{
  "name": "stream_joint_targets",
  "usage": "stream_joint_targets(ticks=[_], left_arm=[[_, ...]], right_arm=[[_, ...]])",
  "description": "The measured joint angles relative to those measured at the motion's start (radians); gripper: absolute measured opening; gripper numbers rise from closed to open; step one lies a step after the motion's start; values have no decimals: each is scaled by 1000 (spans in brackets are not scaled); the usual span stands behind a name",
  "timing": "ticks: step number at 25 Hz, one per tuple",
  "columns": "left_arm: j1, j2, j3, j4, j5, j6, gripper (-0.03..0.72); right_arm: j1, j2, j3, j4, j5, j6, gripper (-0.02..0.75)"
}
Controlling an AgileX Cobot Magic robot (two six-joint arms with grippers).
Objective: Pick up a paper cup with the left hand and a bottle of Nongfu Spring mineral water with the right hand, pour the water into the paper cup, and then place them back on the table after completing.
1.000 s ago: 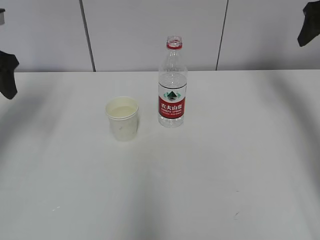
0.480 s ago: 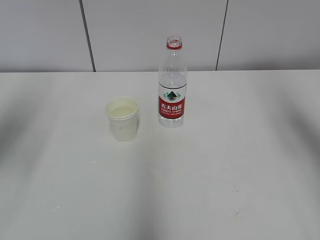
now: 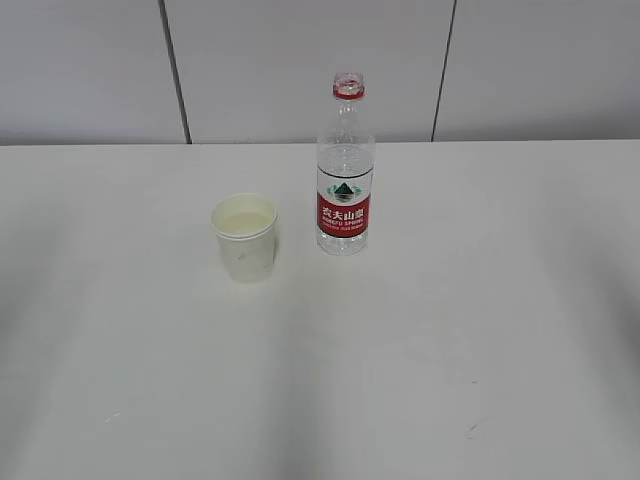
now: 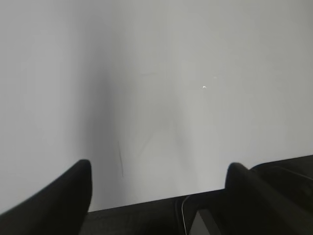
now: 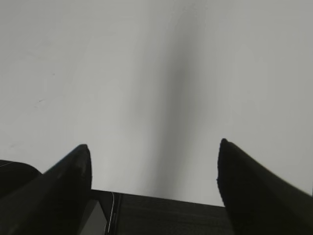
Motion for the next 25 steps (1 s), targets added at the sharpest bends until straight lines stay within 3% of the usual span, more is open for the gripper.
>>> stream_joint_targets(ticks=[8,19,25], left_arm=[[0,-332,128,-1,-16,0,501],[0,-429,207,-69,-31,0,500],[0,-504,233,-74,-80,0,500]], right_arm=[[0,-221,226,36,-1,0,592],[0,-477,451,55,-56,0,591],[0,-635,468,55,-65,-3,592]])
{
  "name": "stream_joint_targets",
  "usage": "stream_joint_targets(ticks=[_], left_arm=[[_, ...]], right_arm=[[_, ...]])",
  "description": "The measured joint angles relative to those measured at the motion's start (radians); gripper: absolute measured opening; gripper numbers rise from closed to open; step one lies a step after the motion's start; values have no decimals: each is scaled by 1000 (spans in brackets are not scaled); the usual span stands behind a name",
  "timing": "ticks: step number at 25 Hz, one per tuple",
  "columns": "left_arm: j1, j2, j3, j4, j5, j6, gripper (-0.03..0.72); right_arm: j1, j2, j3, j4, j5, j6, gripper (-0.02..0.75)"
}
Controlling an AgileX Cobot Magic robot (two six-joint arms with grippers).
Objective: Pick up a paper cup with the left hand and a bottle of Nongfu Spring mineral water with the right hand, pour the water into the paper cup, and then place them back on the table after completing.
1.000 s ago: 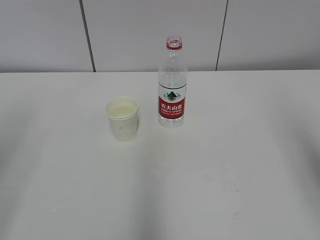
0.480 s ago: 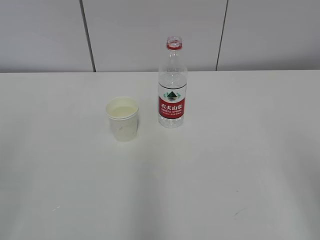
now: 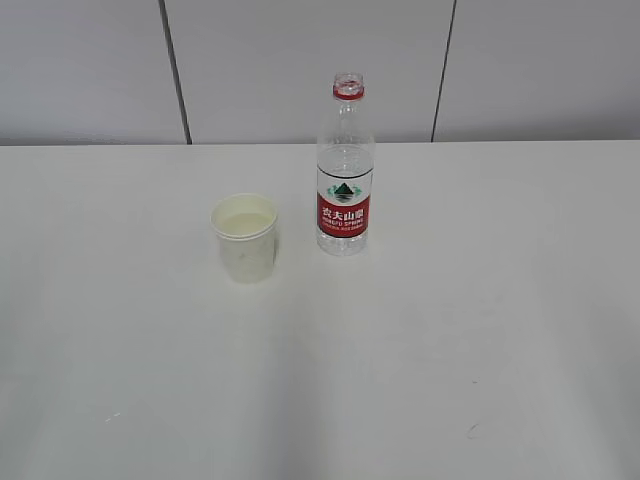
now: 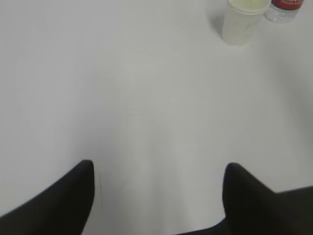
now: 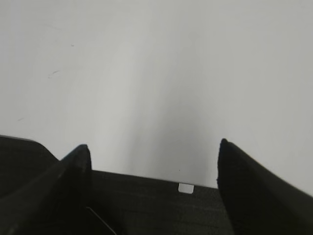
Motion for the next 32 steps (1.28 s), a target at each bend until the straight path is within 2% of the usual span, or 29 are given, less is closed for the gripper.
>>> stream_joint_targets(ticks=[9,13,21,32], left_arm=[[0,-140,3,-1,-6,-15,500],[0,-158,3,15,-6,-91,500],[0,-159,3,22,-6,-117,500],[0,-159,3,22,-6,-117,500]], right_arm=[[0,-183,8,-2,-13,0,592],[0,-248,8,-2,-13,27,591],[4,-256,10,-2,-17,103,588],[111,-256,10,-32,-19,109,587]])
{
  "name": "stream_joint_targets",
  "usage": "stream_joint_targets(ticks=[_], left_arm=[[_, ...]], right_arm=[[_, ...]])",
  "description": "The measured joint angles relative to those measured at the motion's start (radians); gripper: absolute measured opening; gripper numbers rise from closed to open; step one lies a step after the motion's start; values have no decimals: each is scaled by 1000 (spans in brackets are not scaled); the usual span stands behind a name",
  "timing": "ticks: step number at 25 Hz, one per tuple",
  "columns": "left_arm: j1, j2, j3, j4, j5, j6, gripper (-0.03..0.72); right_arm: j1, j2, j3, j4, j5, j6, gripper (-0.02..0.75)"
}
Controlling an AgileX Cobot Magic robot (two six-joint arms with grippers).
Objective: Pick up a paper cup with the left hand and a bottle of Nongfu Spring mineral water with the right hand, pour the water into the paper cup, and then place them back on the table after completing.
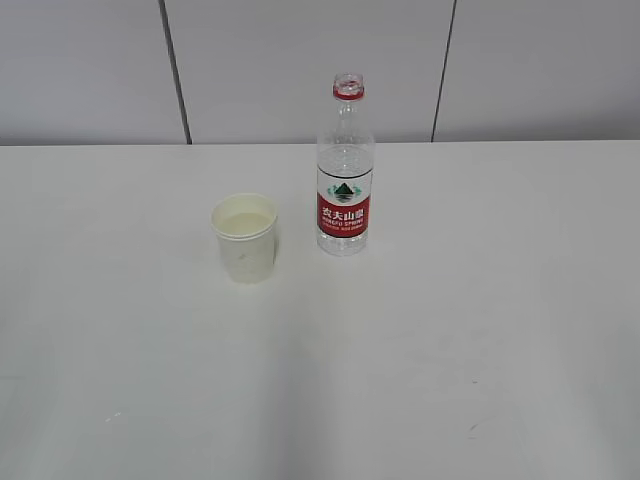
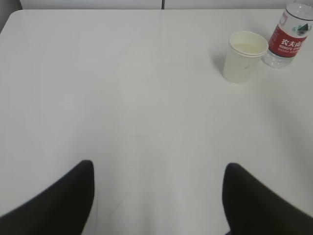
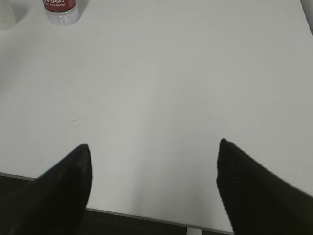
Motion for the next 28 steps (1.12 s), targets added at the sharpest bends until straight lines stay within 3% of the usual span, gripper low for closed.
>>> stream_joint_targets(ticks=[11,28], left_arm=[[0,0,0,2,0,0,500],[0,0,0,2,0,0,500]], right_arm=[[0,0,3,-119,-6,137,587],[0,0,3,-124,-8,150,587]])
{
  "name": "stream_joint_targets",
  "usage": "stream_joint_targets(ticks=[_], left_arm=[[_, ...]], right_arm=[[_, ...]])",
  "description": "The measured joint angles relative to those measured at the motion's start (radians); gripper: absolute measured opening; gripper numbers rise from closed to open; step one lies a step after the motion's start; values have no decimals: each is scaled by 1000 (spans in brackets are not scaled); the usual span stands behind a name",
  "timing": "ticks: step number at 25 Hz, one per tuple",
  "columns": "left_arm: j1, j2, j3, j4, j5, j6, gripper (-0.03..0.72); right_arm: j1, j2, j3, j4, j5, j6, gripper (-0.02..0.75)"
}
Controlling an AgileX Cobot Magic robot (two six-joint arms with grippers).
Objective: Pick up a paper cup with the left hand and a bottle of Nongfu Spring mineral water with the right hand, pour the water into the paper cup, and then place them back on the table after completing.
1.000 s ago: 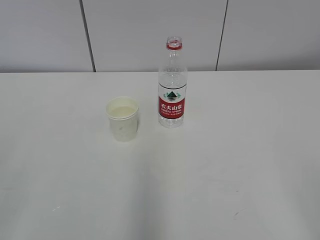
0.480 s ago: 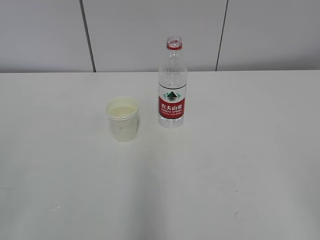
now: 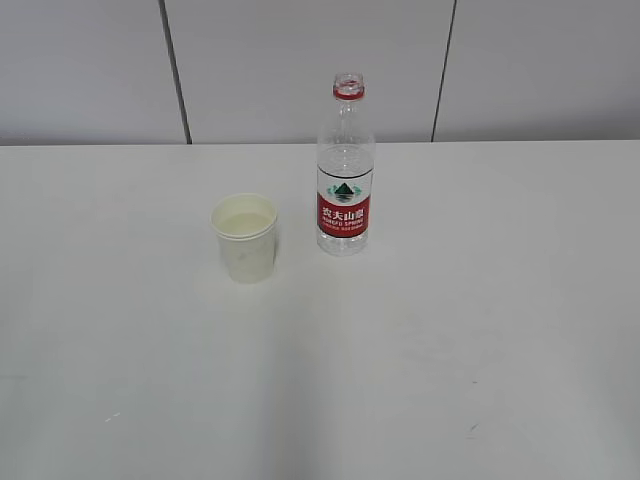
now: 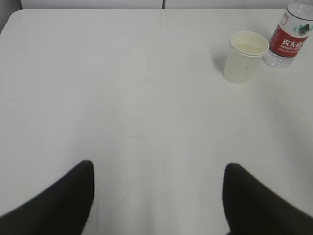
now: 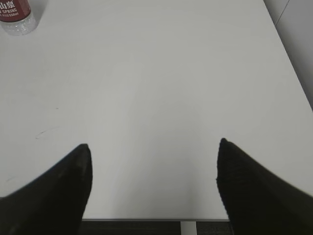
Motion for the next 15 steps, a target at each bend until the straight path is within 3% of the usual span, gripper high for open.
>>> stream_joint_targets(ticks=[15], left_arm=[[0,0,0,0,0,0,500]], right_arm=[[1,0,1,0,-2,0,587]])
